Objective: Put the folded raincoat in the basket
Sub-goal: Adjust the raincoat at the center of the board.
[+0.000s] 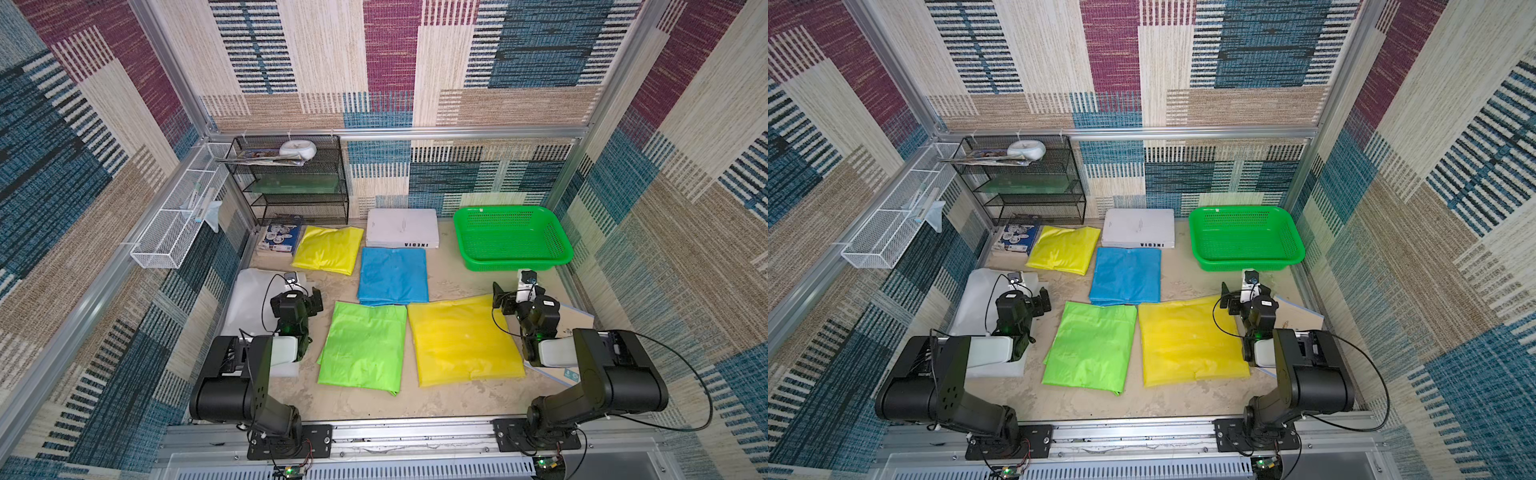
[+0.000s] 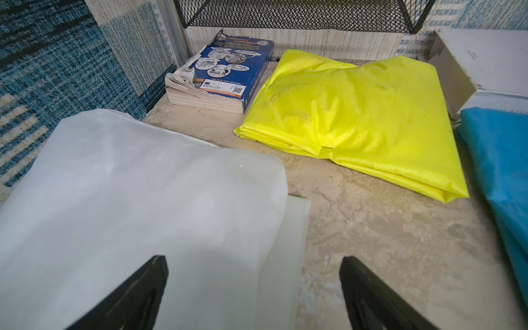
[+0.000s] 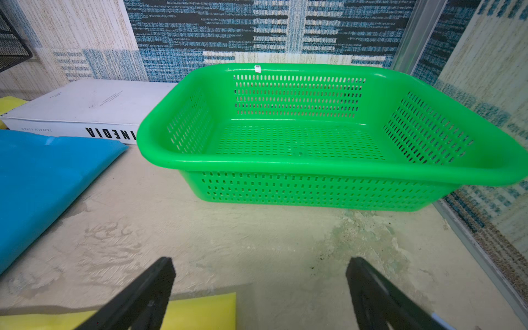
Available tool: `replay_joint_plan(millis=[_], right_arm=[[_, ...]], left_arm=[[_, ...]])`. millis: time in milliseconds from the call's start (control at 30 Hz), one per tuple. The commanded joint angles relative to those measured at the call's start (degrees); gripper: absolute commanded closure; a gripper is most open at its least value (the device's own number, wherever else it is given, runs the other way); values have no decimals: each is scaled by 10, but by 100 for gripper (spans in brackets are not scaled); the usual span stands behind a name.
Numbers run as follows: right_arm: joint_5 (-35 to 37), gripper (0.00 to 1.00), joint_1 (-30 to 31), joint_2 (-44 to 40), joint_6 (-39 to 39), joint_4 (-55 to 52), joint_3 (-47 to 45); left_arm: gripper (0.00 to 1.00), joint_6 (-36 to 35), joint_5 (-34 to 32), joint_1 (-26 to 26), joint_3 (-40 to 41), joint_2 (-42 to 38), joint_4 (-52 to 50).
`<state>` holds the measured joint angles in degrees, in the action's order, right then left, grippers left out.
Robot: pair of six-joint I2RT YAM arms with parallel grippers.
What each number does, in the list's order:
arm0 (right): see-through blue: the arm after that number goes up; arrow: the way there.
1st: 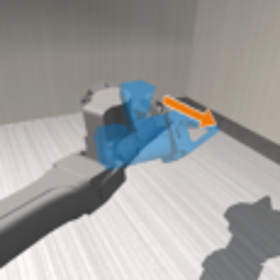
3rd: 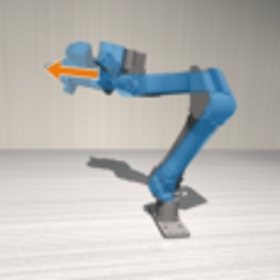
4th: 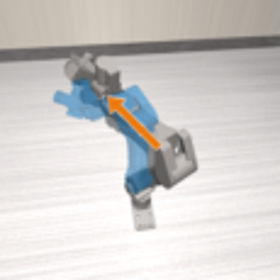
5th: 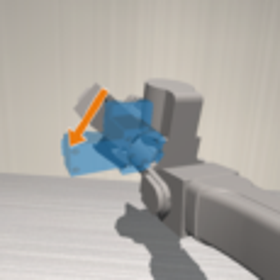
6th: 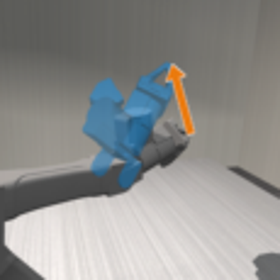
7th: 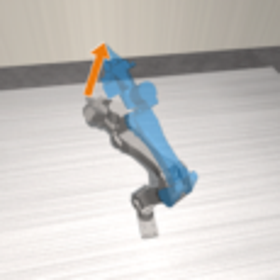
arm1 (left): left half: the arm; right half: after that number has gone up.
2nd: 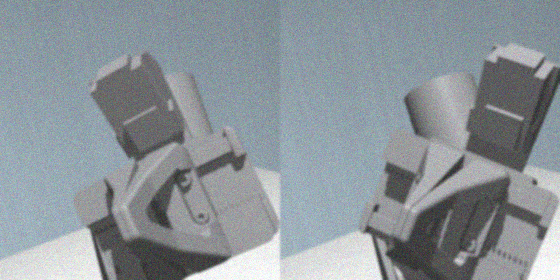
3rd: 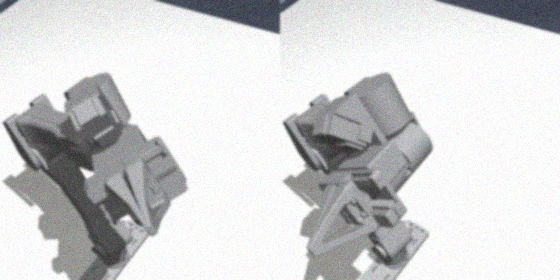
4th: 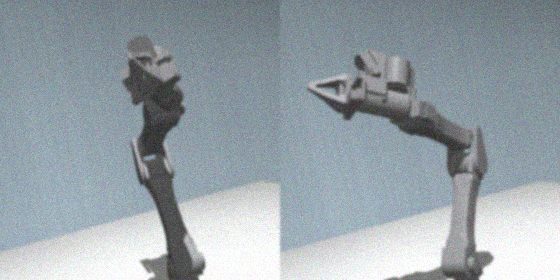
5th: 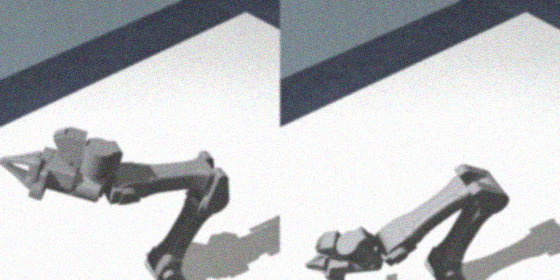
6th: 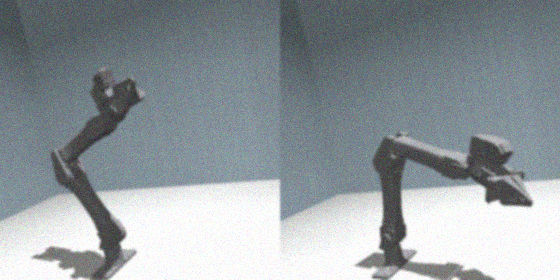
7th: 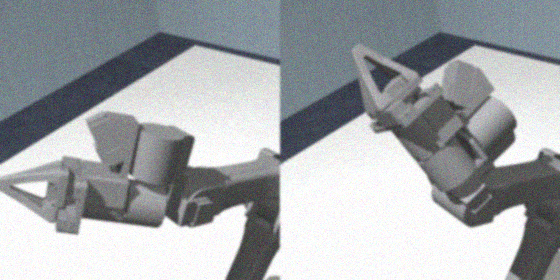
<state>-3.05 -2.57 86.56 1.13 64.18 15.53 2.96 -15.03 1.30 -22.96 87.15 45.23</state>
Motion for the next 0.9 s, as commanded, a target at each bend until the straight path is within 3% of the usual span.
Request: replay_joint_plan(millis=[0, 533, 633, 733, 800, 867], right_arm=[[3, 1, 0, 1, 1, 21, 2], [-6, 1, -5, 2, -3, 18, 5], [-9, 1, -5, -3, -5, 22, 1], [2, 1, 19, -74, 11, -133, 52], [39, 1, 29, -120, -66, -295, 124], [13, 1, 30, -148, -111, -395, 168]], left_arm=[[1, -1, -2, -1, -4, 0, 11], [1, 0, 4, -3, -4, 0, 9], [1, 9, -23, 1, -3, -15, -5], [1, 0, -29, 8, 17, -18, 29], [1, -9, -35, 16, 37, -22, 65], [1, -29, -40, 32, 58, -33, 102]])
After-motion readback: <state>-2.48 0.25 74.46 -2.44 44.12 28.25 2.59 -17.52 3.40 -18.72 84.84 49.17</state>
